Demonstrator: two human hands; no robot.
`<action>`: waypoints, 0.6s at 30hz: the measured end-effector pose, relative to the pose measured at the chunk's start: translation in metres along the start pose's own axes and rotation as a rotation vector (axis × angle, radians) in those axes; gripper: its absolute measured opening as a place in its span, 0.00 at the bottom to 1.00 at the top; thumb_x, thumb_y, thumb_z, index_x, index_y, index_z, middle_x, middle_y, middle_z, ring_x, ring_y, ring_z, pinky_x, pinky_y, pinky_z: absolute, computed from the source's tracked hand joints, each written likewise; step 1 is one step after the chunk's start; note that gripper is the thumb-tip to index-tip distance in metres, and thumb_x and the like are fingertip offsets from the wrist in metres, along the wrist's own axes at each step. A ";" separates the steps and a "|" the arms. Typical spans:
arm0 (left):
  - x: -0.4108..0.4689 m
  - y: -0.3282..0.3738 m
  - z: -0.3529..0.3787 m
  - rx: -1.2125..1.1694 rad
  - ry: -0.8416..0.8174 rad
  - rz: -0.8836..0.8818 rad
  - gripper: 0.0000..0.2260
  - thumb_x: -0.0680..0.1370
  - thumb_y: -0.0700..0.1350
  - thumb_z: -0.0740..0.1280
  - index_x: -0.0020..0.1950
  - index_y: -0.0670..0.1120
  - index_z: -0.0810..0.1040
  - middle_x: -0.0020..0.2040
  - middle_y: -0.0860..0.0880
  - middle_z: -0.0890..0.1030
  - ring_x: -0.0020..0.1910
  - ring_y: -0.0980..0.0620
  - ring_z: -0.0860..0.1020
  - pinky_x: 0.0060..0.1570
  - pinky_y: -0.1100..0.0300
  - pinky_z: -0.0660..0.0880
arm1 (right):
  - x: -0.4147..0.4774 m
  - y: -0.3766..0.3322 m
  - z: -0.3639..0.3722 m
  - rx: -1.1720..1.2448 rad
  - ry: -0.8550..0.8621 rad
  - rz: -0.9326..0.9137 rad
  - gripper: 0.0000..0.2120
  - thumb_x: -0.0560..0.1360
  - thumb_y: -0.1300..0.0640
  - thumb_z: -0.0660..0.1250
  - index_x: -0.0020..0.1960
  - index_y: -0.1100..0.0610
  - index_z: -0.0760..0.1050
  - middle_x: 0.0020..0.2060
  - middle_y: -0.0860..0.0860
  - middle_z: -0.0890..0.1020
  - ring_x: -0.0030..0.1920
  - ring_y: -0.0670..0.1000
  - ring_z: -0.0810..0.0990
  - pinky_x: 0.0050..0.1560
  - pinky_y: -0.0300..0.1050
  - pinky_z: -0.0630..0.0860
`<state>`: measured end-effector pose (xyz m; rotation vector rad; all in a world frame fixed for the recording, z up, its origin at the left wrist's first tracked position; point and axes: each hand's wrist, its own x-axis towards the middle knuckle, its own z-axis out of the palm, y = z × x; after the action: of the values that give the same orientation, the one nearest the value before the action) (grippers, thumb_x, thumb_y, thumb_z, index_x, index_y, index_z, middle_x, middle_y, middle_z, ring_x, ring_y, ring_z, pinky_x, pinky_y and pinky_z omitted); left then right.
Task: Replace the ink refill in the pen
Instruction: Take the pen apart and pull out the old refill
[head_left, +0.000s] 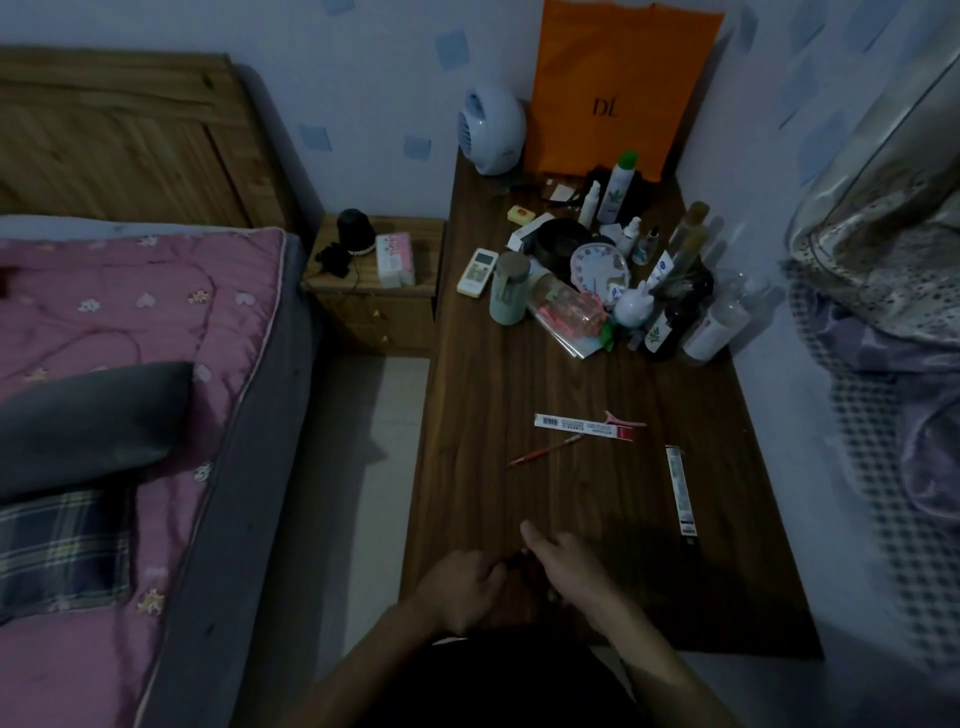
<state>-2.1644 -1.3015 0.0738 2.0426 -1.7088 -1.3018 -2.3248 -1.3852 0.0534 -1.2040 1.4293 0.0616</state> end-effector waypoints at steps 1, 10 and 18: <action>-0.001 -0.003 0.000 0.071 0.012 0.026 0.18 0.82 0.54 0.53 0.58 0.44 0.77 0.53 0.39 0.83 0.52 0.40 0.81 0.49 0.50 0.75 | 0.000 0.003 0.003 -0.003 -0.034 0.006 0.31 0.73 0.30 0.61 0.44 0.57 0.83 0.32 0.51 0.83 0.29 0.47 0.81 0.29 0.39 0.71; 0.000 0.006 0.001 0.010 0.008 0.066 0.19 0.84 0.54 0.52 0.58 0.44 0.76 0.53 0.37 0.82 0.53 0.39 0.80 0.50 0.52 0.74 | 0.004 0.007 0.030 0.358 0.152 -0.056 0.17 0.77 0.44 0.66 0.35 0.53 0.79 0.26 0.47 0.76 0.28 0.47 0.73 0.32 0.44 0.68; 0.005 -0.003 0.001 -0.169 -0.045 -0.046 0.18 0.83 0.54 0.54 0.42 0.46 0.77 0.41 0.40 0.81 0.43 0.44 0.80 0.35 0.62 0.61 | 0.016 0.014 0.001 0.477 0.354 0.087 0.15 0.80 0.48 0.63 0.39 0.54 0.79 0.28 0.48 0.76 0.29 0.49 0.73 0.30 0.44 0.68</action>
<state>-2.1626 -1.3044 0.0689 1.9821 -1.5200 -1.4635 -2.3296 -1.3875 0.0325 -0.7789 1.6810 -0.4297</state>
